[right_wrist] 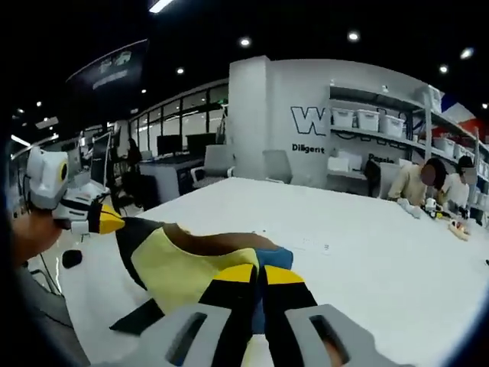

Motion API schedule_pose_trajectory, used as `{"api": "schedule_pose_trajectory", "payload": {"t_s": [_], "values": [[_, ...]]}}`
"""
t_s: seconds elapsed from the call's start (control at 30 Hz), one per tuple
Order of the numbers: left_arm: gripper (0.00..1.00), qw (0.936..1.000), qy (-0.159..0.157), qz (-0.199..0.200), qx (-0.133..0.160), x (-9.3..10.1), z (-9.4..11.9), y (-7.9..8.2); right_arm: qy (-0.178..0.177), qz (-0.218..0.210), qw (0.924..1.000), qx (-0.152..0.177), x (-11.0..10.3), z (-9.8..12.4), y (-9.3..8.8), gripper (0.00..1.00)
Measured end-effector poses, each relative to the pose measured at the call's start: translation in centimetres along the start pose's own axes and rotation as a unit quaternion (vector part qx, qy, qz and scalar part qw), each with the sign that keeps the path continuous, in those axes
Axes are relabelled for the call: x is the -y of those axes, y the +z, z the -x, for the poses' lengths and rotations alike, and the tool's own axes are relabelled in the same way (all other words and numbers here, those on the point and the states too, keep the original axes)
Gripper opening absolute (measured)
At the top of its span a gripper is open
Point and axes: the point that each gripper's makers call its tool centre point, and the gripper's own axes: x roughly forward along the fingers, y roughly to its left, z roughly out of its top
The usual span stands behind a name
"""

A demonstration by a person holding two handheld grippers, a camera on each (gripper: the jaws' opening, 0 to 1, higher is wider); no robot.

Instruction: Fold the garment on the visible template until the final outline fits inside the template.

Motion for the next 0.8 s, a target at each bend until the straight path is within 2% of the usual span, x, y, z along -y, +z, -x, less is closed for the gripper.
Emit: {"api": "schedule_pose_trajectory", "payload": {"t_s": [0.1, 0.23, 0.33, 0.47, 0.5, 0.6, 0.7, 0.8], "values": [[0.00, 0.9999, 0.011, 0.001, -0.010, -1.0, 0.1, -1.2, 0.017, 0.017, 0.9996, -0.013, -1.8, -0.8, -1.0, 0.00], [0.00, 0.9990, 0.022, 0.006, -0.039, -1.9, 0.1, -4.6, 0.035, 0.023, 0.9984, -0.037, -3.6, -1.6, -3.0, 0.00], [0.00, 0.9976, 0.022, 0.000, -0.065, -1.6, 0.0, -7.2, 0.047, 0.029, 0.9964, -0.065, -4.7, -2.2, -5.4, 0.00], [0.00, 0.9964, 0.017, -0.003, -0.083, -1.0, -0.2, -9.2, 0.053, 0.035, 0.9942, -0.087, -5.2, -2.3, -7.4, 0.00], [0.00, 0.9958, 0.011, -0.005, -0.091, -0.7, -0.4, -9.9, 0.059, 0.032, 0.9925, -0.102, -5.5, -2.3, -8.4, 0.00], [0.00, 0.9938, 0.005, -0.008, -0.111, -0.3, -0.4, -11.1, 0.067, 0.031, 0.9896, -0.124, -5.7, -2.3, -9.9, 0.00], [0.00, 0.9913, -0.002, -0.009, -0.131, -0.2, -0.4, -12.1, 0.088, 0.012, 0.9847, -0.150, -6.5, -1.9, -11.3, 0.00], [0.00, 0.9904, 0.001, -0.009, -0.138, -0.5, -0.2, -12.5, 0.106, 0.013, 0.9819, -0.156, -7.3, -1.6, -11.7, 0.00]]}}
